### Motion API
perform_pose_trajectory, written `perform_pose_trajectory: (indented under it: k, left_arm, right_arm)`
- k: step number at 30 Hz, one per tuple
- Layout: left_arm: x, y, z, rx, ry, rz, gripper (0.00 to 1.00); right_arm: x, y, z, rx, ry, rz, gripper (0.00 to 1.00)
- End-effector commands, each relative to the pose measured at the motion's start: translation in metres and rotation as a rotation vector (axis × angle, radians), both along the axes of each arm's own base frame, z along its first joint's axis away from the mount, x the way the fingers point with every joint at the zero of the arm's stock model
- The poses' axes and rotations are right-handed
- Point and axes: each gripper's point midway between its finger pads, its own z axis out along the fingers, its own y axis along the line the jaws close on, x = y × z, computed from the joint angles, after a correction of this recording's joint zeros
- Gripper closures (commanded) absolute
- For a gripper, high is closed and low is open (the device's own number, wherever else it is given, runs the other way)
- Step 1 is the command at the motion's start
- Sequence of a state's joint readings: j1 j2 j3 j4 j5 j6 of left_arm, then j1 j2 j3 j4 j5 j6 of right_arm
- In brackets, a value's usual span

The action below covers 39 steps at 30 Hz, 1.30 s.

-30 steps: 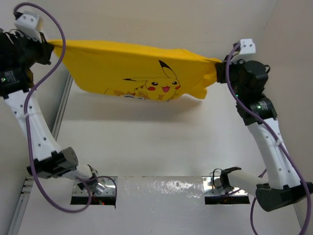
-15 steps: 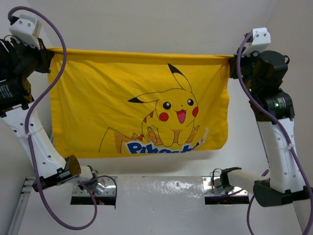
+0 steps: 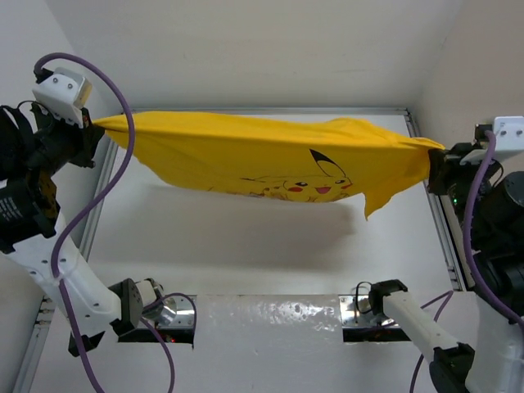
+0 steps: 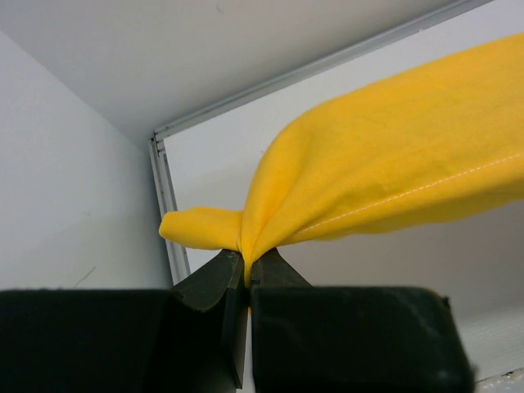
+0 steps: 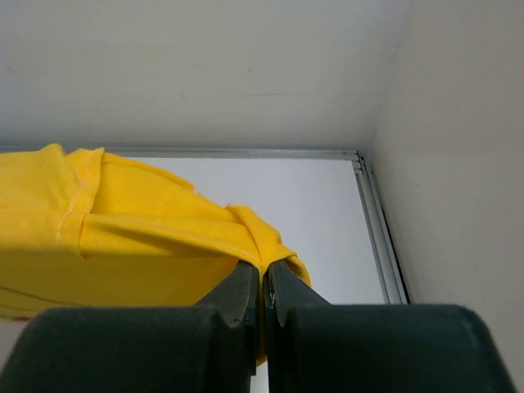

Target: Put the pillow into the pillowcase

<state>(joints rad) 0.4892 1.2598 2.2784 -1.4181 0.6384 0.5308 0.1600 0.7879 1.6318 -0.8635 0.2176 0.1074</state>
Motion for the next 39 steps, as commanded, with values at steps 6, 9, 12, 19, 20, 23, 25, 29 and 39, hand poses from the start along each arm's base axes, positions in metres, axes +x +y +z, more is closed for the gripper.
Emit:
perform_pose_trajectory:
  k: [6, 9, 12, 19, 20, 23, 25, 29, 39]
  left_arm:
    - [0.063, 0.053, 0.025, 0.032, -0.154, 0.116, 1.0]
    - [0.113, 0.061, 0.009, -0.05, -0.155, 0.091, 1.0]
    - [0.177, 0.055, -0.041, -0.043, -0.072, 0.106, 1.0]
    - [0.341, 0.111, -0.244, -0.11, 0.263, 0.331, 0.57]
    - [0.347, 0.125, -0.259, -0.089, 0.311, 0.382, 0.5]
    - [0.352, 0.168, -0.263, -0.109, 0.345, 0.471, 0.25]
    - [0.337, 0.183, -0.246, -0.142, 0.281, 0.486, 0.2]
    - [0.309, 0.189, -0.223, -0.103, 0.196, 0.516, 0.07]
    - [0.186, 0.136, -0.271, -0.086, 0.429, 0.385, 0.07]
  right_arm:
    - [0.072, -0.051, -0.031, -0.106, 0.156, -0.343, 1.0]
    - [0.135, -0.044, -0.052, -0.169, 0.265, -0.332, 1.0]
    - [0.212, -0.036, -0.088, -0.219, 0.378, -0.321, 1.0]
    - [0.39, -0.055, -0.185, 0.01, 0.429, -0.356, 0.18]
    - [0.402, -0.056, -0.214, 0.083, 0.451, -0.407, 0.02]
    - [0.387, -0.086, -0.201, 0.222, 0.425, -0.468, 0.01]
    - [0.375, -0.086, -0.206, 0.21, 0.423, -0.457, 0.01]
    - [0.339, -0.086, -0.18, 0.156, 0.418, -0.44, 0.01]
    - [0.211, -0.057, -0.25, 0.113, 0.706, -0.302, 0.01]
